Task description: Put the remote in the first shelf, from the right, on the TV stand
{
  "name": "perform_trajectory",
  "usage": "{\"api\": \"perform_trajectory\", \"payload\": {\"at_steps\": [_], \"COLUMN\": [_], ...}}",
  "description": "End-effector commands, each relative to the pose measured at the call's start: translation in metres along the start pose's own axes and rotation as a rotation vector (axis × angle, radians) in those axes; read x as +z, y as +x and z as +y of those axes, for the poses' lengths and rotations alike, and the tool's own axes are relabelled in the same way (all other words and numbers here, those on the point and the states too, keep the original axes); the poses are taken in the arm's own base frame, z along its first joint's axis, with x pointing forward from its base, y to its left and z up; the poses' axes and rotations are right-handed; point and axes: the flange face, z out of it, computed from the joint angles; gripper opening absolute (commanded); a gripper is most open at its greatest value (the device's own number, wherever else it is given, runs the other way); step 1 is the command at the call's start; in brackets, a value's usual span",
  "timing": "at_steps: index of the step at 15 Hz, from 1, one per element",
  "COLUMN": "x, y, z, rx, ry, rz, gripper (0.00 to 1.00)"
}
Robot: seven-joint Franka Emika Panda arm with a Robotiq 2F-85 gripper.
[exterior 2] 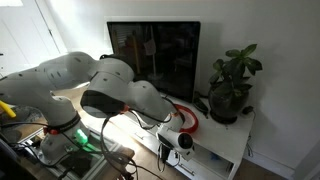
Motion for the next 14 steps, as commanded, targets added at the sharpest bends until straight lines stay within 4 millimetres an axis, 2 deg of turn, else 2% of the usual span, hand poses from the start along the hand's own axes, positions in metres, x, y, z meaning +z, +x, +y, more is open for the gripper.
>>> {"api": "perform_trajectory", "payload": {"at_steps": [1,14], "x": [0.017,0.068], "y": [0.013,0.024], "z": [-0.006,0.009], "rx": [-0.017,0.045], "ry": [0.026,0.111], "rz": [-0.025,-0.114], "gripper": [0.17,0.17]}}
